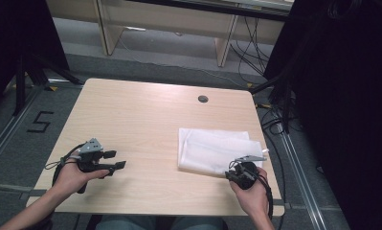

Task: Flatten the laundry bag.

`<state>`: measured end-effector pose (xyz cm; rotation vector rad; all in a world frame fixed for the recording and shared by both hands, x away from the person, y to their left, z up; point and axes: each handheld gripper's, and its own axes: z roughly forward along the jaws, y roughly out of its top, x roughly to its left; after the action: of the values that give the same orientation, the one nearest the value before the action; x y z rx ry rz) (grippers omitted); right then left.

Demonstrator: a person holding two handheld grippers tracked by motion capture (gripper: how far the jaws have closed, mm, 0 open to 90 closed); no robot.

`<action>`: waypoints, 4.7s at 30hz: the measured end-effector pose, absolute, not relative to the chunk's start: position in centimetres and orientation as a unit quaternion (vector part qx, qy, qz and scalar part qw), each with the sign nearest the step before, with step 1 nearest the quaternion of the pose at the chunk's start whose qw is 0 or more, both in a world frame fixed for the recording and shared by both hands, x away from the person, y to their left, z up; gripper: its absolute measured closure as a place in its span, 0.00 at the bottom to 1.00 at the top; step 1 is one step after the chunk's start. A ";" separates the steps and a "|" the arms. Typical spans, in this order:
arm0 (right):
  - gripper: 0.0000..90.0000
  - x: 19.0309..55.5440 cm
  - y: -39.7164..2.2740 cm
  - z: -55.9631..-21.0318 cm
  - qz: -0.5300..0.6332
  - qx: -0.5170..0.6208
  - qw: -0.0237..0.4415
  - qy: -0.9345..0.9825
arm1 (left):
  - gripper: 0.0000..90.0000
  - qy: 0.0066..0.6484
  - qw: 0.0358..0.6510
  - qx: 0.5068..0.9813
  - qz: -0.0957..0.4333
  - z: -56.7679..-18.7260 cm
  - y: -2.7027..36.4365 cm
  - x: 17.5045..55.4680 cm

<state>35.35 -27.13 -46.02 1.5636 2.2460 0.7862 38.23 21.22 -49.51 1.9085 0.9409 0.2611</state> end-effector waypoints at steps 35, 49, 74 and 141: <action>1.00 40.1 -38.2 -46.5 0.193 0.682 0.197 0.677 | 0.99 0.299 0.449 0.838 0.080 -47.8 9.6 42.4; 1.00 41.9 -35.0 -47.5 0.184 0.629 0.203 0.727 | 0.98 0.301 0.433 0.847 0.066 -49.3 8.3 43.1; 1.00 43.8 -29.8 -47.3 0.183 0.614 0.180 0.746 | 0.81 0.378 0.457 0.804 0.042 -48.5 10.1 44.8; 0.69 49.5 -18.6 -44.0 0.234 0.534 0.184 0.791 | 0.80 0.335 0.377 0.857 0.104 -48.1 13.7 42.5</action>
<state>49.46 -18.57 -44.01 1.5053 2.2300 0.6610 42.51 13.69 -48.09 2.1924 0.8578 0.2653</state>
